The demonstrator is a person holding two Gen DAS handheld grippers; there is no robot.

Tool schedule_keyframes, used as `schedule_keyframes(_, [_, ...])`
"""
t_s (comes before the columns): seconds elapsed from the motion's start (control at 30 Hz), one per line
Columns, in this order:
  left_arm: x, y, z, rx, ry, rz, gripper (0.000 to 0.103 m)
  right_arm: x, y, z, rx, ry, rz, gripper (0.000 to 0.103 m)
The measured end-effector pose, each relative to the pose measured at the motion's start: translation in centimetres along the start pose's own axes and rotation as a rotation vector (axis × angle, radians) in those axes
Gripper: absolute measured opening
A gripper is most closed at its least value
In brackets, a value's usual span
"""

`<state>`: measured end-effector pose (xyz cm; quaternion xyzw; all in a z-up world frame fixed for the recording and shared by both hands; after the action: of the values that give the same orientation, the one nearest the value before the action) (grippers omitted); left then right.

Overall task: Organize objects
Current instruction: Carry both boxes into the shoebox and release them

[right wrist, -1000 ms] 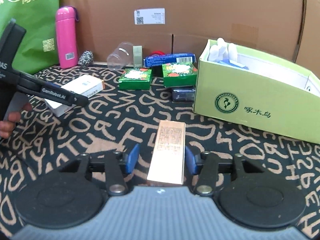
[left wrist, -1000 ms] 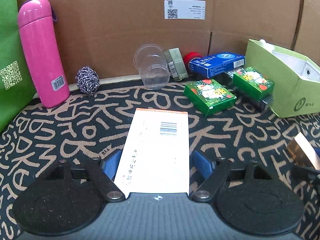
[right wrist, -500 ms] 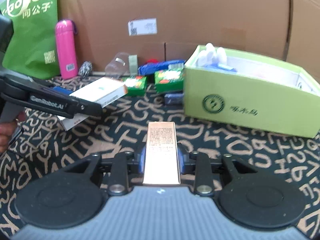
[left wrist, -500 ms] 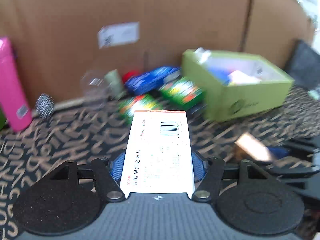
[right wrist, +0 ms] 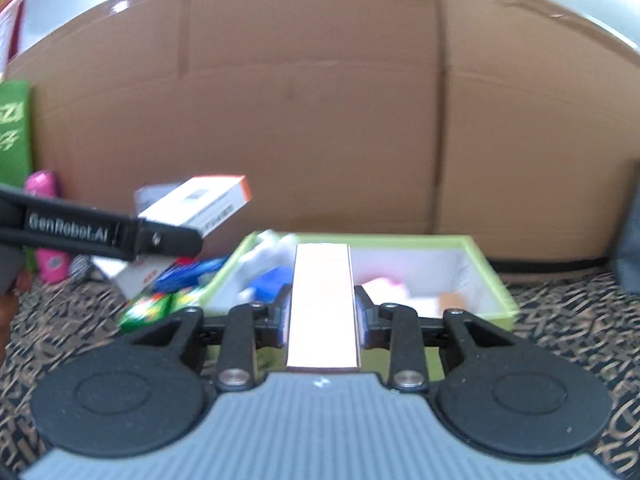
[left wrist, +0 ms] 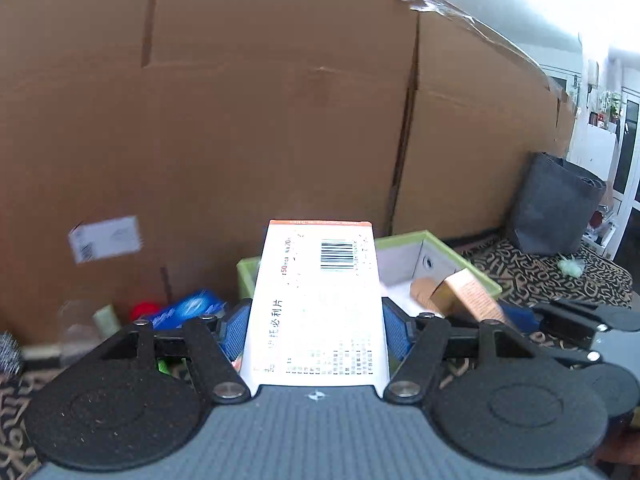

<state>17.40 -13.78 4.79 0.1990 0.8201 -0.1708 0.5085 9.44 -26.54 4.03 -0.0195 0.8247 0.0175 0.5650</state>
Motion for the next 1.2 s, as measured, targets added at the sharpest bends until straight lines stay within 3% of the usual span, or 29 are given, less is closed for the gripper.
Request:
schedule_keyframes(0.17, [-1.2, -2.4, 5.2, 0.015, 0.004, 0.009, 0.069, -1.5, -2.6, 3.3, 0.095, -0.022, -0.020, 0.030])
schedule_keyframes(0.33, [-1.1, -3.6, 10.2, -0.027, 0.033, 0.025, 0.069, -1.8, -4.8, 7.8, 0.126, 0.012, -0.030, 0.030])
schedule_keyframes(0.5, [-0.8, -3.7, 12.6, -0.040, 0.040, 0.026, 0.070, -0.8, -6.5, 10.9, 0.132, 0.040, -0.016, 0.030])
schedule_keyframes(0.53, [-0.7, -3.6, 12.8, -0.033, 0.034, 0.025, 0.074, -0.5, -6.8, 11.5, 0.122, 0.049, -0.012, 0.031])
schedule_keyframes(0.57, [-0.3, -3.2, 12.7, -0.026, 0.034, 0.028, 0.083, -0.1, -7.0, 12.1, 0.114, 0.065, -0.015, 0.035])
schedule_keyframes(0.63, [0.3, -2.9, 12.8, -0.061, 0.049, 0.042, 0.093, 0.8, -7.1, 13.1, 0.129, 0.097, -0.033, 0.065])
schedule_keyframes(0.67, [0.6, -2.7, 12.7, -0.084, 0.047, 0.048, 0.094, 1.2, -7.2, 13.2, 0.137, 0.099, -0.043, 0.068])
schedule_keyframes(0.87, [1.1, -1.8, 10.8, -0.116, 0.034, 0.005, 0.094, 2.0, -7.3, 11.5, 0.134, 0.073, -0.016, 0.077])
schedule_keyframes(1.03, [0.8, -2.2, 7.4, -0.130, -0.021, 0.026, 0.094, 0.3, -5.6, 9.0, 0.121, 0.004, -0.039, 0.084])
schedule_keyframes(1.2, [0.8, -1.5, 3.4, -0.138, -0.059, -0.022, 0.094, -1.3, -3.3, 6.2, 0.105, -0.043, -0.073, 0.088])
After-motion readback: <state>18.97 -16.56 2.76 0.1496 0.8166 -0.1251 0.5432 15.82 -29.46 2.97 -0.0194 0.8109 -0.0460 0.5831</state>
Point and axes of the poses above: each gripper's, at about its wrist camera, not at the fingertips, and z roughly the way its jaws point, y to its left, x to its underside, the point moved 2 cm from there along z, roughly the way its jaws point, and after that the axes turned 2 degrees about x, right-handed, at the moved point
